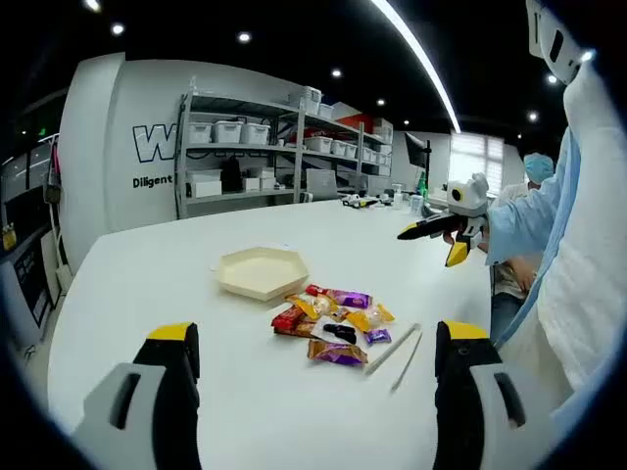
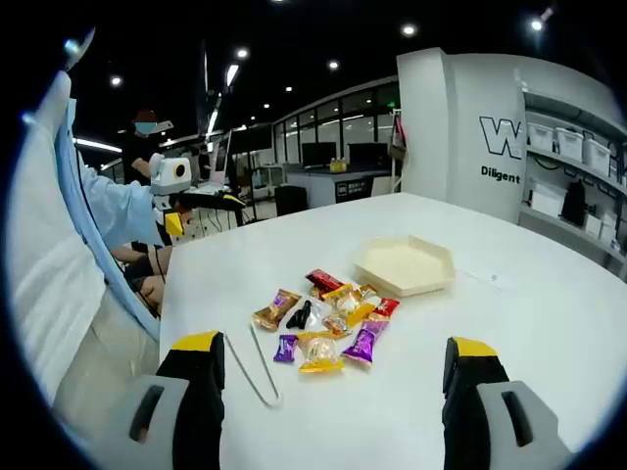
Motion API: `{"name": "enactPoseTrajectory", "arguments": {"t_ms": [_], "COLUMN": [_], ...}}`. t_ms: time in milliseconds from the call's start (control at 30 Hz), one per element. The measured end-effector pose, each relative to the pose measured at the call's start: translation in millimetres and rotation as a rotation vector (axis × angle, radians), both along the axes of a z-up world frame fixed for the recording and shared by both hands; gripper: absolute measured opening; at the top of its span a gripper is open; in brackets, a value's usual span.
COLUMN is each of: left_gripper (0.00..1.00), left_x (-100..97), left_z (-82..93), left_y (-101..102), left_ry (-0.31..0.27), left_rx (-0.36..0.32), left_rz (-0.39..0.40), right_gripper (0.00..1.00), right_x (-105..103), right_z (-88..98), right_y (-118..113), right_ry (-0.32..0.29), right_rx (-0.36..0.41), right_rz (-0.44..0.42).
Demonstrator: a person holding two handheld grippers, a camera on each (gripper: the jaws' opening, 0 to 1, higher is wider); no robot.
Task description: Place the target food into the container with the food tongs after gripping and lifting it, then release it inside without dropping or visibly crushing the food.
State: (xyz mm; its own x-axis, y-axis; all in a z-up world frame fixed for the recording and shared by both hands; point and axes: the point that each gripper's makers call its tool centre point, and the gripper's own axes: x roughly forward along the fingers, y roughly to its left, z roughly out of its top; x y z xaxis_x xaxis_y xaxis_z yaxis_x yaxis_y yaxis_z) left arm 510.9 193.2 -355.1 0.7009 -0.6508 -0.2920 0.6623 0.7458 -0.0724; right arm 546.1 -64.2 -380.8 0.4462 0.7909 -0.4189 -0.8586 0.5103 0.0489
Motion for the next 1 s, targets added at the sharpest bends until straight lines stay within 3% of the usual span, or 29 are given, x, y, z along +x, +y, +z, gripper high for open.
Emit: {"name": "enactPoseTrajectory", "arguments": {"t_ms": [1000], "left_gripper": [0.98], "left_x": [2.4], "left_z": [-6.4], "left_y": [4.3], "left_ry": [0.004], "left_rx": [-0.001], "left_rz": [0.003], "right_gripper": [0.95], "right_x": [3.7], "right_z": [-0.2], "right_y": [1.7], "right_ry": [0.002], "right_rx": [-0.001], "right_rz": [0.002]}}
